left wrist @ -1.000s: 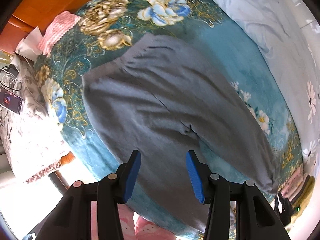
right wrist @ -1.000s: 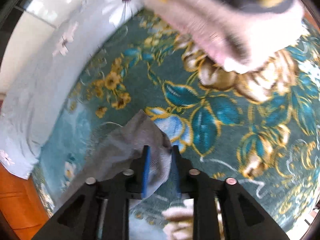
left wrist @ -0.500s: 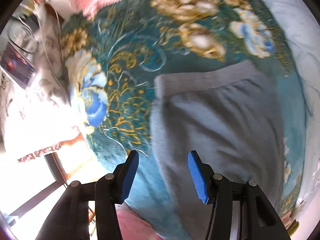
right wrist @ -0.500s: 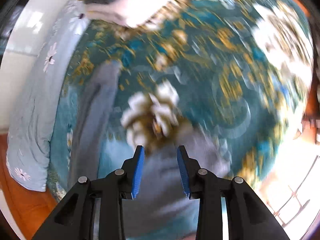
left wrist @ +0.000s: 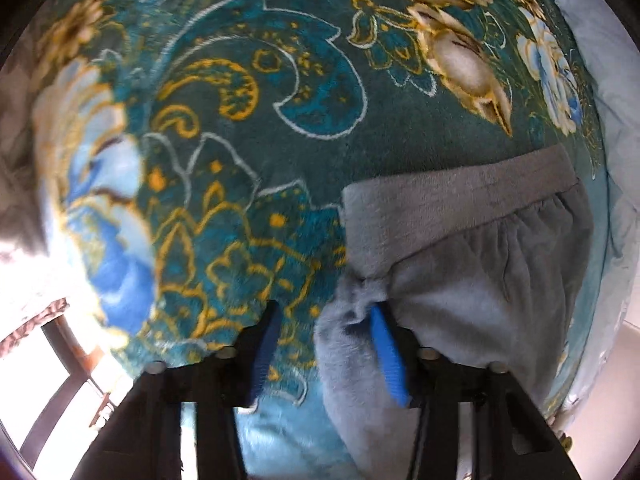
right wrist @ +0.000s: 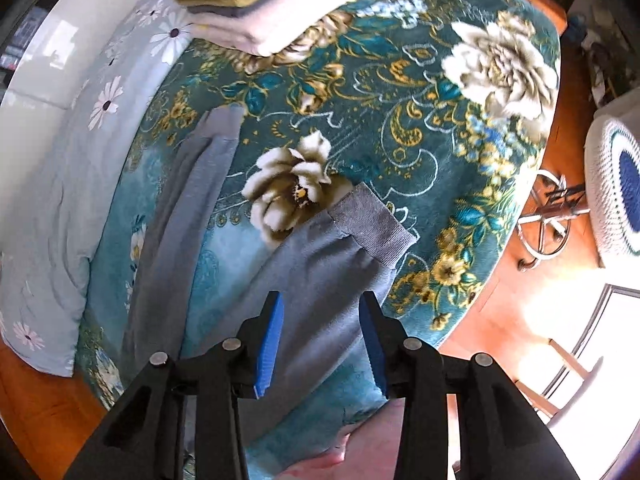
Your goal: Fold clothes
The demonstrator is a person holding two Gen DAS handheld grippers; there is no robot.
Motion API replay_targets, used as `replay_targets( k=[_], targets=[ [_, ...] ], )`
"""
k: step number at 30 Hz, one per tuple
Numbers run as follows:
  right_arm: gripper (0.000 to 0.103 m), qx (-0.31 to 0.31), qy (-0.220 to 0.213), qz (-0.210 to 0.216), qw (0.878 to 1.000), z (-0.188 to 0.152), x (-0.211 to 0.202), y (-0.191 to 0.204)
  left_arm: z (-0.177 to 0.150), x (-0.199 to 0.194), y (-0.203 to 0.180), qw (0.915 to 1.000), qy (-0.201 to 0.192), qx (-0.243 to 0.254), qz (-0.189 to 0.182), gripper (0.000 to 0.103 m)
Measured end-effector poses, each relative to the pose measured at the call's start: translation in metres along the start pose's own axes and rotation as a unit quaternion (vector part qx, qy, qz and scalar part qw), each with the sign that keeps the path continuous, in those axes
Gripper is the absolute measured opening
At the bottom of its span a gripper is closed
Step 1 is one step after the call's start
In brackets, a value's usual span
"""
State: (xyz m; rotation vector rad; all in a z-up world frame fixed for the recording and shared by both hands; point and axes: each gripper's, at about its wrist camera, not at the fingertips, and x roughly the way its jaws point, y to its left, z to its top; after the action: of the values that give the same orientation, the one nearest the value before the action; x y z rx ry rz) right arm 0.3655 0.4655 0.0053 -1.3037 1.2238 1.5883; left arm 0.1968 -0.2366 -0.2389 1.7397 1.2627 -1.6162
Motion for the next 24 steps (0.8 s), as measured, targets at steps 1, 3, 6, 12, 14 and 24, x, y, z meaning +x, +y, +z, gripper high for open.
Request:
replay_targets(
  k=[1, 3, 6, 12, 14, 24],
  targets=[
    [0.040, -0.007, -0.001, -0.001, 1.000, -0.002, -0.003, 0.004, -0.001, 0.002, -0.001, 1.0000, 0.002, -0.001, -0.005, 0.030],
    [0.040, -0.021, -0.001, 0.000, 1.000, -0.005, -0.006, 0.013, -0.003, 0.004, -0.003, 0.9999, 0.004, -0.002, -0.014, 0.011],
    [0.040, -0.023, 0.008, 0.010, 1.000, -0.007, -0.001, 0.022, -0.008, -0.003, -0.011, 0.9999, -0.007, 0.000, -0.010, 0.007],
    [0.040, -0.009, 0.047, 0.016, 0.999, -0.010, 0.033, 0.020, -0.014, -0.030, -0.014, 0.9992, -0.020, -0.026, -0.020, 0.007],
    [0.040, 0.015, 0.059, 0.017, 0.998, -0.013, 0.047, 0.006, -0.017, -0.038, -0.022, 0.9994, -0.024, -0.019, -0.014, 0.007],
    [0.040, 0.152, 0.106, 0.027, 0.982, -0.013, 0.123, -0.084, -0.019, -0.082, -0.063, 0.9982, -0.045, -0.040, 0.009, 0.007]
  ],
)
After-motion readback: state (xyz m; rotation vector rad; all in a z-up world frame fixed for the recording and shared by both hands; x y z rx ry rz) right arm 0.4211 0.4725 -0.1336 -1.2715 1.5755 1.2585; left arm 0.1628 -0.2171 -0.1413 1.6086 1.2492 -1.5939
